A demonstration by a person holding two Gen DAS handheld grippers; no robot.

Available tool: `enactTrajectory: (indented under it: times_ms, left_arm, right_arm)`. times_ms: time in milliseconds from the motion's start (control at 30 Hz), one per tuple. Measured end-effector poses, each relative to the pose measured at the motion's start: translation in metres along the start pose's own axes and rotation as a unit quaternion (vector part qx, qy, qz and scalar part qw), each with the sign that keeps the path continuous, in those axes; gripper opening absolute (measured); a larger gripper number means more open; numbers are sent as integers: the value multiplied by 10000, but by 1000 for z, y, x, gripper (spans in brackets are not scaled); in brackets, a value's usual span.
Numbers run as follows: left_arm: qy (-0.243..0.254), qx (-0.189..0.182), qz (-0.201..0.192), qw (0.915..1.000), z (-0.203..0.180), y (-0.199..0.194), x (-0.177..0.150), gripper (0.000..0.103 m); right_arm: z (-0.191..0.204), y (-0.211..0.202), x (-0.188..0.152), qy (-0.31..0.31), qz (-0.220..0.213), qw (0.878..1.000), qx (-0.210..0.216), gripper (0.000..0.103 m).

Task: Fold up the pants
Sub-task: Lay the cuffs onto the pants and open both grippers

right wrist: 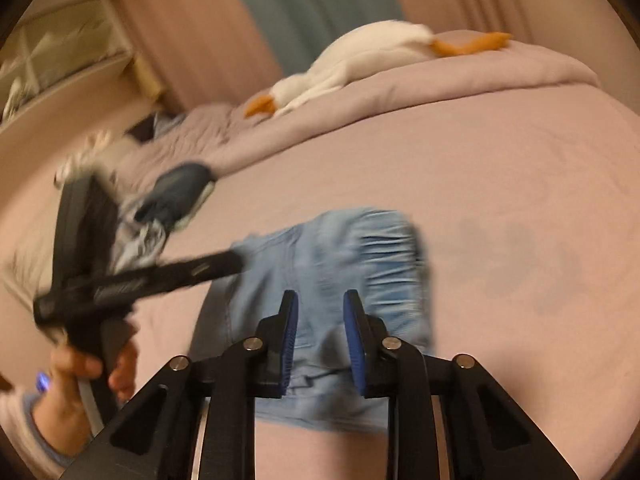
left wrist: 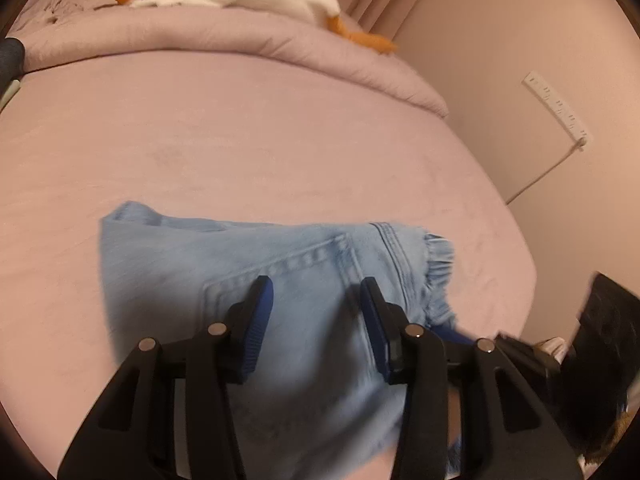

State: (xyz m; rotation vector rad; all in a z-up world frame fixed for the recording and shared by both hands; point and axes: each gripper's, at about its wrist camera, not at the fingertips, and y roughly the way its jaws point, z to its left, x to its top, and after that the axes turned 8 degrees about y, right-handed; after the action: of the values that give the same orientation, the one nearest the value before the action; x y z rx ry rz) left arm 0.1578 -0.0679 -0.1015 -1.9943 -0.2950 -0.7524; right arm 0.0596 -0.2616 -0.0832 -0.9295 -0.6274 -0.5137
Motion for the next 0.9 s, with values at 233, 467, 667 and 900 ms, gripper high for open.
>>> enactTrajectory:
  times_ms: [233, 467, 667, 900]
  left_arm:
    - [112, 143, 351, 9992, 5, 29, 2, 44]
    - [301, 318, 354, 9984, 1, 38, 6, 45]
    - [300, 322, 353, 9984, 1, 37, 4, 45]
    - [286, 323, 323, 9985, 1, 37, 3, 45]
  right_arm:
    - [12, 44, -16, -624, 565, 9957, -382, 26]
    - [-2, 49, -22, -514, 709, 9956, -325, 26]
    - [-1, 48, -23, -523, 647, 9959, -354, 26]
    - [-5, 45, -28, -488, 615, 9964, -309, 26]
